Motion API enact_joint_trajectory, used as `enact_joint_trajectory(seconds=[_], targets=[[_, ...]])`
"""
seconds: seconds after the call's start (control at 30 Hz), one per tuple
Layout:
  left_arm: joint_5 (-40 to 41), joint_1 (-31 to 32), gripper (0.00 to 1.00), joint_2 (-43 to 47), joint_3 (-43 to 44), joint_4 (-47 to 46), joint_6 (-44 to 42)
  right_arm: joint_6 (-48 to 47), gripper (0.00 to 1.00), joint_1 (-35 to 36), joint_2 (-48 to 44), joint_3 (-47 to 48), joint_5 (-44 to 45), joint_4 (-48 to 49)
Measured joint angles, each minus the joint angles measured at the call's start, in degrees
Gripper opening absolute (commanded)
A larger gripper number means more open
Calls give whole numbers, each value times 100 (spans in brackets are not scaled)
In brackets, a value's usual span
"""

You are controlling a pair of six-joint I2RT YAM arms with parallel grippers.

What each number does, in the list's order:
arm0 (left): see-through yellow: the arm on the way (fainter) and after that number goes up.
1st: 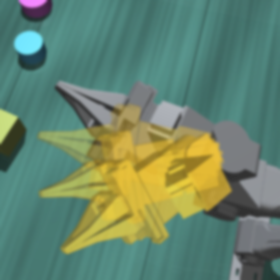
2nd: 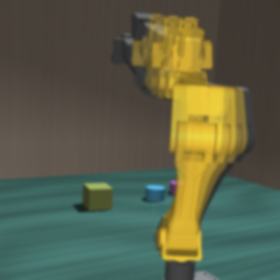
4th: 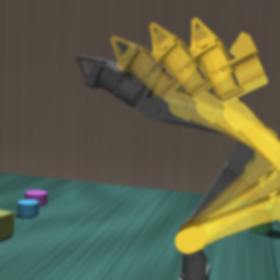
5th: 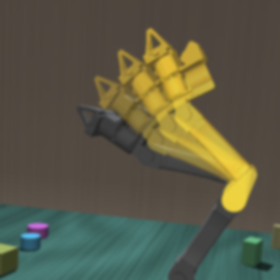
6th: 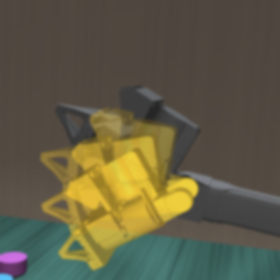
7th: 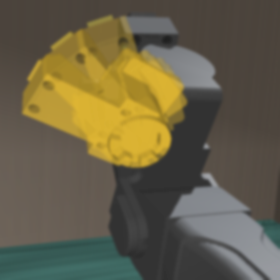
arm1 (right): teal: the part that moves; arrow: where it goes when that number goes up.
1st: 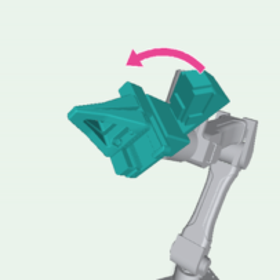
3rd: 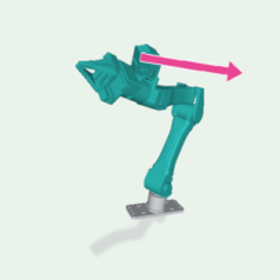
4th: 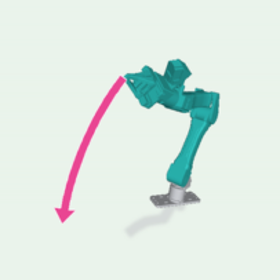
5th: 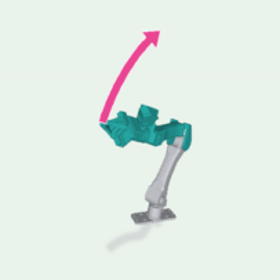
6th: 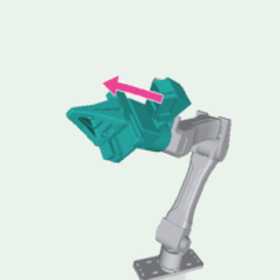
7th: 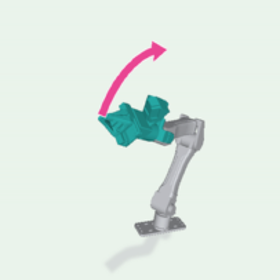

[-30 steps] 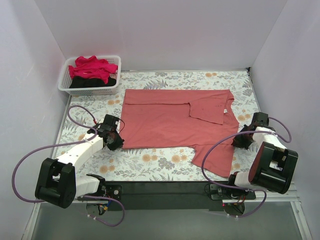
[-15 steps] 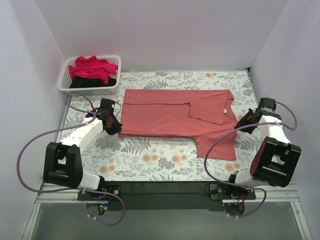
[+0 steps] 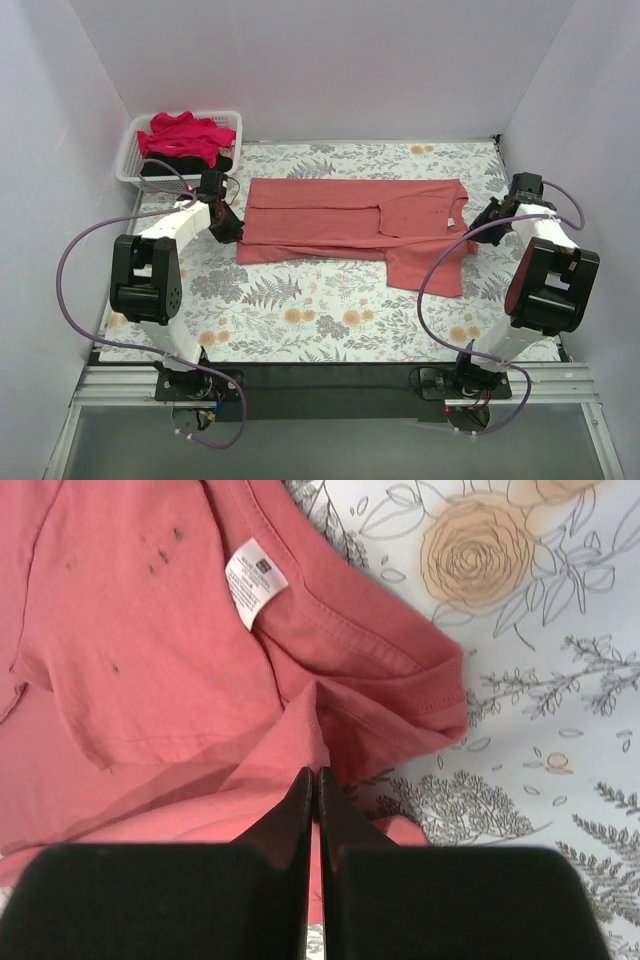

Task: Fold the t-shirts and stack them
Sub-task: Fold the tshirt

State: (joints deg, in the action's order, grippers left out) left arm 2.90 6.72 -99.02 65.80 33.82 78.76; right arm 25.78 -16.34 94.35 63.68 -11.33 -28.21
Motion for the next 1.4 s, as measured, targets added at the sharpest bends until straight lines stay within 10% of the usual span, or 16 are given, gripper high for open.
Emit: enact_joint_trajectory(seconds=[0.7, 1.13, 1.4], targets=[[-90, -13, 1, -1143, 1045, -232, -739, -42, 4, 31, 1143, 728, 63, 35], [-74, 48, 72, -916, 977, -466, -859, -192, 56, 26, 916, 796, 254, 131], [87, 94, 82, 1150, -435, -564, -369, 83, 65, -356, -612, -470, 295, 763]])
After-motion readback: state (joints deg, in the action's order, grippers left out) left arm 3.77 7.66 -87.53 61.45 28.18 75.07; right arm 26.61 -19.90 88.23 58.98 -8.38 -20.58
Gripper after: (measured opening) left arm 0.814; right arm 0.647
